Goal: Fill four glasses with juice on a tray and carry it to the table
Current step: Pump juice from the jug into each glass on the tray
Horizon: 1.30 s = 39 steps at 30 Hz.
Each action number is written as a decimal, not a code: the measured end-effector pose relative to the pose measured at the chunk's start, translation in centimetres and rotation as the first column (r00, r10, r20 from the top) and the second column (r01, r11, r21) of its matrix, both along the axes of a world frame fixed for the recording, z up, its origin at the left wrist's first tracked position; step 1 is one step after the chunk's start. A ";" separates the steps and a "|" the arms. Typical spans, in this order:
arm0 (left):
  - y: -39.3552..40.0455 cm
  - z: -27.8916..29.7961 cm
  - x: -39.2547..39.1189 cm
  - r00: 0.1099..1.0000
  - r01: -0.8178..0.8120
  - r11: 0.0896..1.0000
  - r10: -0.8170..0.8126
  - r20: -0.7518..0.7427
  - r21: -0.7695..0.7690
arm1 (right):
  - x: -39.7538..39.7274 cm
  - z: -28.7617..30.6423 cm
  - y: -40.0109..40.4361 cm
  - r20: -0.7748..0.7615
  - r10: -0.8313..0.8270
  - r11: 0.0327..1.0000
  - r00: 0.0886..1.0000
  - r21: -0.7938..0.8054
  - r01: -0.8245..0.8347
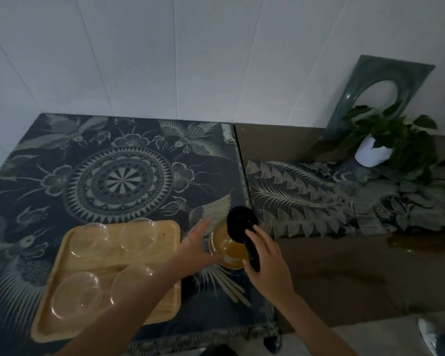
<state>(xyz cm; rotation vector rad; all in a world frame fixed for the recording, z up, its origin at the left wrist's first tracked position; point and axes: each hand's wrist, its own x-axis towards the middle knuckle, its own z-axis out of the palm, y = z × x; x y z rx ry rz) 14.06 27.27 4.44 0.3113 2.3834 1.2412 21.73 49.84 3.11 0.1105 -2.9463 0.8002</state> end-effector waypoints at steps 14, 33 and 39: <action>4.7 -3.3 1.7 0.972 -0.234 0.971 0.233 0.030 0.038 | -4.3 -2.2 6.1 -0.061 0.419 0.895 0.906 -0.142 -0.424; 5.1 -3.9 3.9 0.772 -0.632 0.748 0.584 0.251 0.202 | -12.8 2.9 1.5 -0.101 0.685 0.728 0.722 0.050 -0.684; 3.5 -3.0 5.5 0.693 -0.719 0.665 0.663 0.284 0.203 | -14.2 4.5 -0.9 -0.054 0.795 0.606 0.604 0.050 -0.794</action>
